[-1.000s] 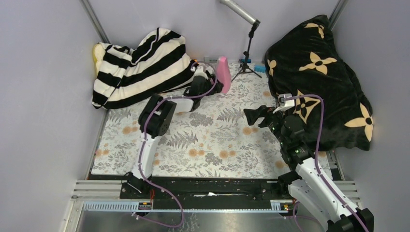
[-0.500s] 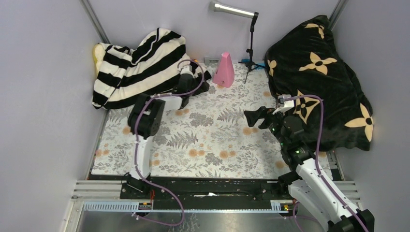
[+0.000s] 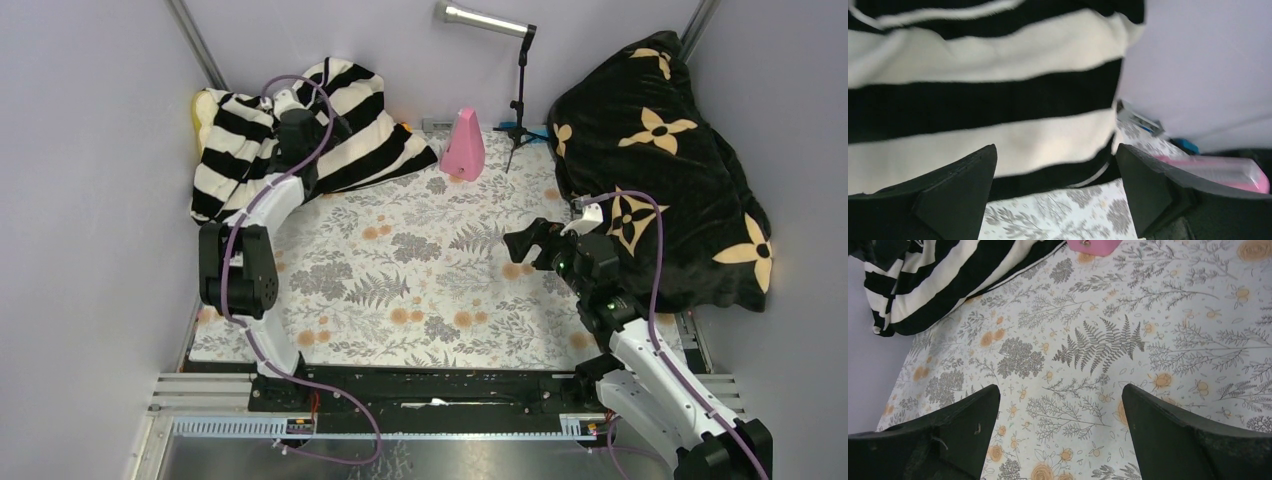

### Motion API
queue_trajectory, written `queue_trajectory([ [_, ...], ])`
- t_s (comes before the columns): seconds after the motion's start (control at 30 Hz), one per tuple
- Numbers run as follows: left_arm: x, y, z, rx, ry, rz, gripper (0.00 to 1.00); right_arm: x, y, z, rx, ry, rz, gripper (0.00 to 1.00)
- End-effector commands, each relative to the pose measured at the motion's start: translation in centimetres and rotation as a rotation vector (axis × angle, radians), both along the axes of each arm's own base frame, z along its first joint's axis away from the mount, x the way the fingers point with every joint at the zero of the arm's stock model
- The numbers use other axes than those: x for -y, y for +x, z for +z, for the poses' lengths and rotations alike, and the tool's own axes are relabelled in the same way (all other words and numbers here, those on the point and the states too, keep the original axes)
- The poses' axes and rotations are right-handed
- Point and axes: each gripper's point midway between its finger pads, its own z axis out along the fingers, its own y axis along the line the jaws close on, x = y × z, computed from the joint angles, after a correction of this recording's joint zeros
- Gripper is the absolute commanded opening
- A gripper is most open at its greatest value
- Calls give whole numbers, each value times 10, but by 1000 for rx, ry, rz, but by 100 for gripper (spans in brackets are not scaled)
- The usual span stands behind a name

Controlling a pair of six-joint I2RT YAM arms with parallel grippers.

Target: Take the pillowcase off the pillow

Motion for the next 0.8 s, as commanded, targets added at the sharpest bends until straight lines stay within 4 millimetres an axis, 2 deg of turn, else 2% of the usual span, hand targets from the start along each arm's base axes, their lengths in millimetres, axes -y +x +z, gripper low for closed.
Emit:
queue_trajectory([
  [0.0,-27,28,-1,-55,43,58,99,1,4,12,-37,27,-42,100],
  [0.27,-32,92,9,-5,122,61,99,7,3,15,-12,4,-58,100],
  [0.33,-33,107,7,6,137,65,99,10,5,16,-8,-6,-70,100],
  [0.4,-34,119,-7,-21,152,67,99,11,6,16,-6,-13,-76,100],
  [0.43,-34,127,-3,-7,150,71,99,11,7,15,-7,-17,-79,100],
  [0.47,-35,133,-8,-10,152,76,99,11,7,16,-7,-19,-79,100],
  [0.6,-34,149,-20,-5,149,79,96,10,9,18,-4,-24,-75,100],
  [0.63,-34,151,-20,4,153,76,85,11,9,18,-2,-26,-77,100],
  [0.67,-33,151,-18,15,159,66,70,11,9,18,-1,-28,-77,100],
  [0.73,-28,149,-12,21,165,30,31,11,9,17,-2,-32,-74,100],
  [0.77,-25,146,-4,23,158,11,14,10,8,16,-3,-33,-70,100],
])
